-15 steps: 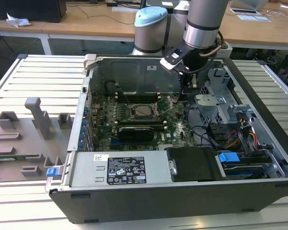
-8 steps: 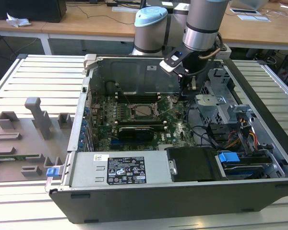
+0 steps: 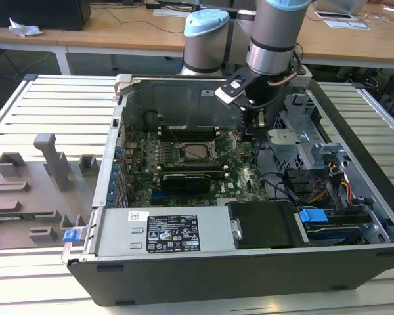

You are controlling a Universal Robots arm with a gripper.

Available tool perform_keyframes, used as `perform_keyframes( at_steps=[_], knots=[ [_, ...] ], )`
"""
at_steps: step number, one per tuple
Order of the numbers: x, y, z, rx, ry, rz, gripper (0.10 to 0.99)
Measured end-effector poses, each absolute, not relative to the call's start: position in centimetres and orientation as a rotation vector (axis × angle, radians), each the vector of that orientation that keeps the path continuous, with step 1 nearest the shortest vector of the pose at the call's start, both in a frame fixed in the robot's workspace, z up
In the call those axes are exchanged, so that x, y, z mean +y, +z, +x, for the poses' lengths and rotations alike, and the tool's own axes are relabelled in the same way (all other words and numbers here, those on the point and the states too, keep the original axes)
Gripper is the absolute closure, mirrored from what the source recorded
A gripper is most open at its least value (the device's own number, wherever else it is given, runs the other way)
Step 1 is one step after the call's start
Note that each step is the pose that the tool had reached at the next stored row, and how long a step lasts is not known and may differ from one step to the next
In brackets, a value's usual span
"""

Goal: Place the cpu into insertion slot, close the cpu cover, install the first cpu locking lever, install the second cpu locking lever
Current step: 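Close the cpu cover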

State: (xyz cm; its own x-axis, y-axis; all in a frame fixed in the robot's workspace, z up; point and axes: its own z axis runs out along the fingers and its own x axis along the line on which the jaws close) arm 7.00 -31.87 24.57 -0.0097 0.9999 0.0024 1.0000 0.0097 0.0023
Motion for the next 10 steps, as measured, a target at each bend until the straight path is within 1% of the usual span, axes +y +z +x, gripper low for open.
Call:
perform_keyframes(
  at_steps=[10],
  knots=[
    [-31.87, 23.96, 6.74, -2.232, -0.005, -2.210, 0.980]
  ],
)
